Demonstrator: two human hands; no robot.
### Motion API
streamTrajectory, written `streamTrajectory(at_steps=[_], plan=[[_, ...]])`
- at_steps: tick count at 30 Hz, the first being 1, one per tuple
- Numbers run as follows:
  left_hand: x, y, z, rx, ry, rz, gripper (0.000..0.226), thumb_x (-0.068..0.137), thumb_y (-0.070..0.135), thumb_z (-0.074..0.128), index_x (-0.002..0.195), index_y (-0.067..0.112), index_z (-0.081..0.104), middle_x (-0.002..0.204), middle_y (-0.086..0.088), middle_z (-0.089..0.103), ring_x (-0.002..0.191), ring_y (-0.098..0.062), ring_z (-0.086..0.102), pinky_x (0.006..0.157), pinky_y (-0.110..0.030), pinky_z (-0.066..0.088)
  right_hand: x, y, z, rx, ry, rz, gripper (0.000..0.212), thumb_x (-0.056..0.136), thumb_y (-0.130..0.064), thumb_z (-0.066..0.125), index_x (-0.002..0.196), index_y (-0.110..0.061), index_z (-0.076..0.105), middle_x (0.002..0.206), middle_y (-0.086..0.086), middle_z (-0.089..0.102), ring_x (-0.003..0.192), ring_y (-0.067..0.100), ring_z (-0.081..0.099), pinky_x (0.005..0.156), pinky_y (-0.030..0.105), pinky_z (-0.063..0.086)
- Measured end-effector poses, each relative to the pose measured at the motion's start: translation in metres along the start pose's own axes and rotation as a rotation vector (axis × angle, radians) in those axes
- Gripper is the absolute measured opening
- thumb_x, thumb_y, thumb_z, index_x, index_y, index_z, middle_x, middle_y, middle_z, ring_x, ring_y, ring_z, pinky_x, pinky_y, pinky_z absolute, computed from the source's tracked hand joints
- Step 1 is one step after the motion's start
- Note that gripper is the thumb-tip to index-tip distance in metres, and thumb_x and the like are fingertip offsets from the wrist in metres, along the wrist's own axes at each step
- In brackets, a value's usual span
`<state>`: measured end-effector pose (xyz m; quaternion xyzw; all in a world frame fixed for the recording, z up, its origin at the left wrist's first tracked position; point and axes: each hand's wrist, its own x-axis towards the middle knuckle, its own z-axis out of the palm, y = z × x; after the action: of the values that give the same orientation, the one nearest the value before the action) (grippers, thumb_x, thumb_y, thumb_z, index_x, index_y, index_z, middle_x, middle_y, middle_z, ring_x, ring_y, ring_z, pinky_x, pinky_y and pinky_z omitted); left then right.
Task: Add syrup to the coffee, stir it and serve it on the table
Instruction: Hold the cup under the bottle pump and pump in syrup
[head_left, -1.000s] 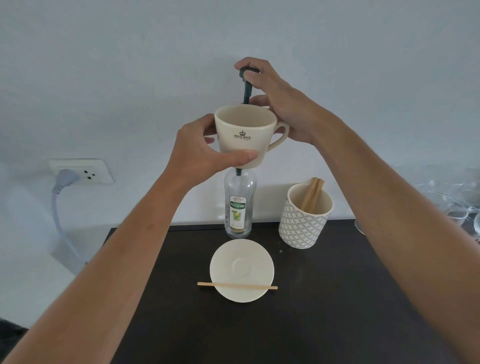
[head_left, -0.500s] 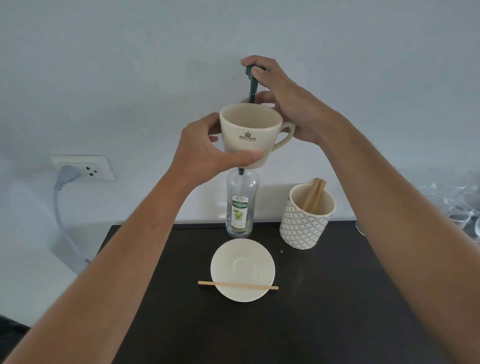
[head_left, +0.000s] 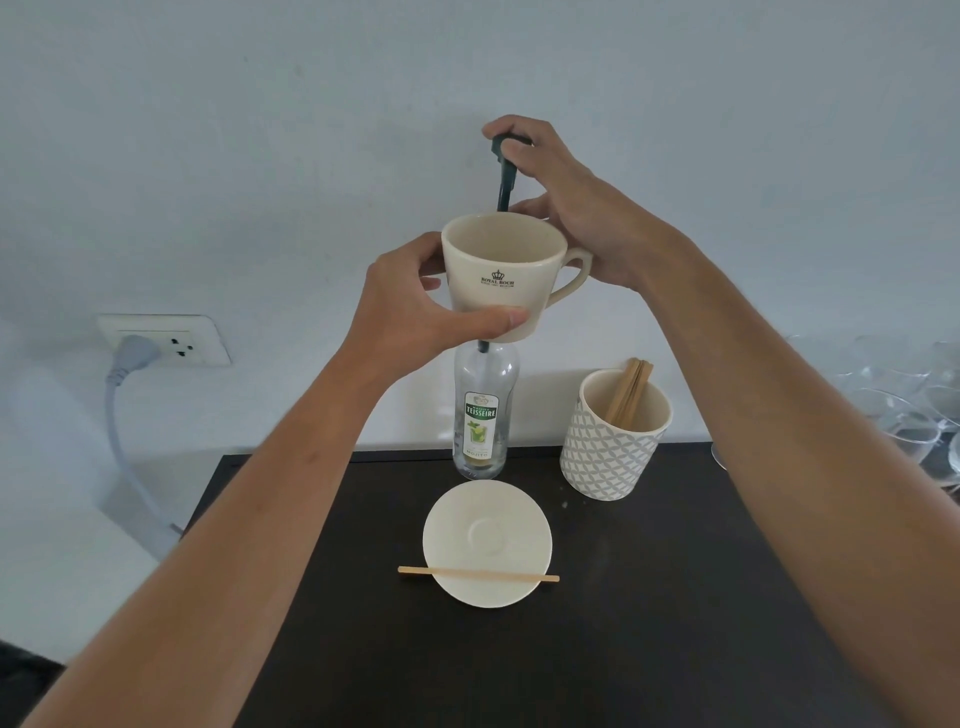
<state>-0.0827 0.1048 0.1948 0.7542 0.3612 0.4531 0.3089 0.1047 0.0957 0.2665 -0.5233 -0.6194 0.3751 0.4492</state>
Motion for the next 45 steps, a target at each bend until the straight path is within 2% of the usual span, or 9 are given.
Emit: streamTrajectory(at_steps=[6,9,12,16,23,27,34,37,45], plan=[[0.0002,0.0007,-0.0005,0.003,-0.009,0.006,0.067,0.061,0.042,0.093,0.119,0.026,0.064,0.107,0.019,0.07,0.102,0.004,0.063,0.095,-0.033,0.053,0.0011,0.0028,-0.0008,0.001,-0.02,-0.005,0.028,0.108,-0.043,0.04,0.135,-0.039,0.05,0.126,-0.005,0.052,0.074,0.016,0.062,0.054,0.029,0.04],[-0.0001,0.0019,-0.0009,0.008,-0.009,0.014,0.064,0.062,0.043,0.092,0.117,0.032,0.062,0.106,0.023,0.069,0.101,0.007,0.062,0.095,-0.032,0.053,0.0003,0.0028,-0.001,0.008,-0.034,-0.008,0.03,0.109,-0.045,0.04,0.137,-0.041,0.048,0.13,-0.011,0.049,0.083,0.019,0.063,0.058,0.032,0.042],[0.0011,0.0031,-0.0011,0.014,-0.007,0.017,0.062,0.062,0.043,0.092,0.115,0.036,0.061,0.102,0.028,0.067,0.099,0.011,0.061,0.094,-0.03,0.053,-0.0001,0.0013,-0.0021,0.023,-0.045,-0.01,0.032,0.109,-0.047,0.039,0.139,-0.043,0.047,0.131,-0.011,0.05,0.077,0.018,0.063,0.053,0.029,0.041],[0.0015,0.0025,-0.0002,0.002,-0.003,0.02,0.064,0.061,0.041,0.093,0.117,0.033,0.063,0.104,0.025,0.069,0.1,0.008,0.063,0.095,-0.033,0.053,-0.0005,0.0002,-0.0023,0.015,-0.038,0.004,0.032,0.108,-0.049,0.039,0.139,-0.043,0.048,0.128,-0.006,0.054,0.073,0.015,0.063,0.055,0.03,0.042],[0.0018,0.0005,-0.0007,0.003,-0.006,0.02,0.071,0.059,0.048,0.091,0.122,0.029,0.063,0.109,0.022,0.069,0.103,0.005,0.063,0.095,-0.034,0.054,0.0006,-0.0003,0.0014,0.0,-0.004,-0.003,0.031,0.109,-0.046,0.039,0.138,-0.04,0.048,0.128,-0.017,0.049,0.083,0.018,0.063,0.056,0.03,0.041],[0.002,0.0008,-0.0003,0.0,-0.006,0.012,0.069,0.06,0.044,0.092,0.121,0.027,0.064,0.107,0.02,0.07,0.102,0.005,0.063,0.095,-0.033,0.053,0.0011,-0.001,0.0011,-0.021,-0.007,0.007,0.031,0.108,-0.047,0.038,0.137,-0.042,0.048,0.132,-0.01,0.052,0.074,0.014,0.063,0.054,0.029,0.041],[0.0025,0.0003,-0.001,0.007,-0.015,0.004,0.063,0.062,0.045,0.091,0.117,0.034,0.061,0.104,0.027,0.066,0.1,0.011,0.061,0.093,-0.029,0.053,0.001,-0.0011,0.0007,-0.046,0.001,0.001,0.028,0.109,-0.044,0.039,0.135,-0.041,0.049,0.132,-0.009,0.05,0.073,0.007,0.064,0.052,0.026,0.044],[0.0034,0.0006,-0.0013,0.012,-0.021,0.005,0.071,0.062,0.046,0.091,0.124,0.027,0.062,0.11,0.022,0.068,0.103,0.007,0.061,0.095,-0.031,0.053,-0.0003,0.0002,0.0009,-0.022,-0.016,0.01,0.029,0.109,-0.045,0.039,0.136,-0.043,0.048,0.126,-0.011,0.051,0.077,0.009,0.063,0.055,0.029,0.042],[0.0022,0.0,-0.0013,-0.019,-0.019,0.001,0.073,0.057,0.046,0.092,0.122,0.029,0.063,0.109,0.021,0.07,0.104,0.005,0.063,0.098,-0.034,0.052,-0.0017,-0.0046,0.0015,-0.009,-0.017,0.013,0.032,0.109,-0.047,0.038,0.139,-0.042,0.046,0.128,-0.017,0.051,0.085,0.018,0.061,0.057,0.031,0.041]])
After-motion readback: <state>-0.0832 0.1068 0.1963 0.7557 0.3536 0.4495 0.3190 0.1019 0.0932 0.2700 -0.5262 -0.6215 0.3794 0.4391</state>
